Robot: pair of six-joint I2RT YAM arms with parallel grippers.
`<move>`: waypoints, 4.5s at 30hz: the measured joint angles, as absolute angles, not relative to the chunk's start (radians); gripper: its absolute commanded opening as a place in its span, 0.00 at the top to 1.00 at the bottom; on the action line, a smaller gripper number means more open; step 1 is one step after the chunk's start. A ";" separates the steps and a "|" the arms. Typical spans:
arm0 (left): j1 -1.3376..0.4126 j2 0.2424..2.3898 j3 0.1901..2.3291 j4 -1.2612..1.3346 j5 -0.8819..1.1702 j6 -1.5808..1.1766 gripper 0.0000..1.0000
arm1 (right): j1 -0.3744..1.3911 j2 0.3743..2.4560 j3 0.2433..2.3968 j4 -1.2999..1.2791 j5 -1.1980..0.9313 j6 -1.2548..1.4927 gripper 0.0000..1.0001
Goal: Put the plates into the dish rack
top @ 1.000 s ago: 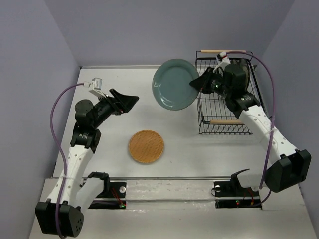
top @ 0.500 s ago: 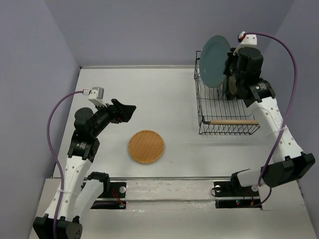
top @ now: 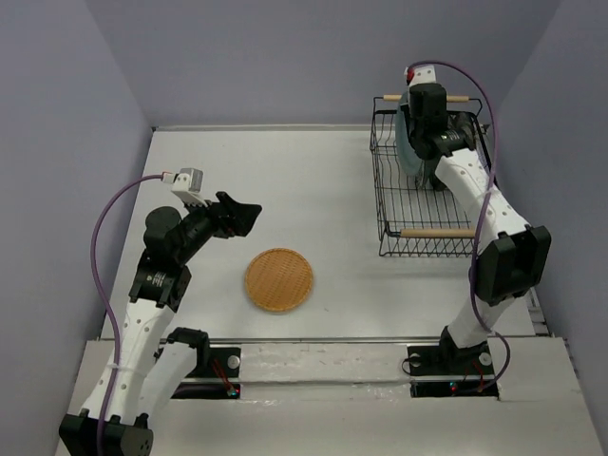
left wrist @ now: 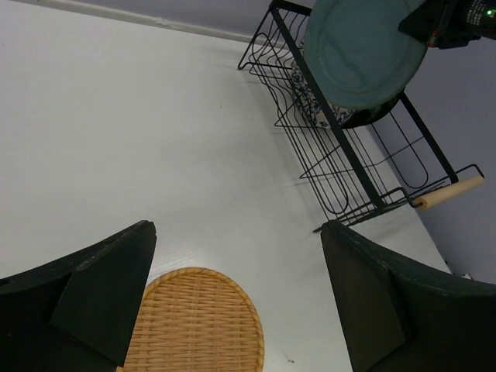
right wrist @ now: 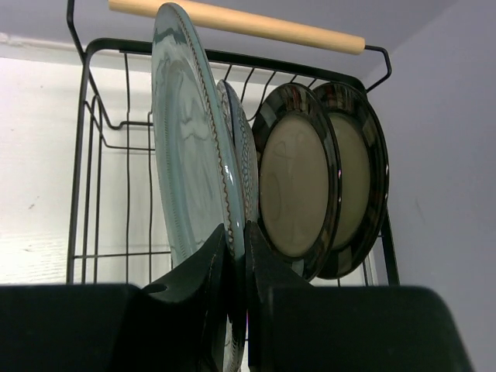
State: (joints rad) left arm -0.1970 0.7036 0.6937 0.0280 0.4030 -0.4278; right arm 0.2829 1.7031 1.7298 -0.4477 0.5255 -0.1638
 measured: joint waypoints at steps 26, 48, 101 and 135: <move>-0.230 0.728 0.694 -0.012 0.358 -0.405 0.01 | 0.255 1.940 1.771 -0.381 0.586 -0.167 0.93; -0.230 0.809 0.694 -0.029 0.304 -0.400 0.01 | 0.237 1.894 1.700 -0.307 0.534 0.059 0.38; -0.270 0.850 0.628 -0.199 0.139 -0.462 0.01 | 0.220 1.878 1.698 -0.422 0.534 0.044 0.93; -0.291 0.838 0.627 -0.175 0.176 -0.455 0.01 | 0.084 1.794 1.642 -0.434 0.306 0.202 0.58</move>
State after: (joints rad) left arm -0.2913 0.8383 0.6273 -0.1749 0.1761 -0.4545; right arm 0.0841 1.7939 1.6421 -0.4339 0.3061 0.2016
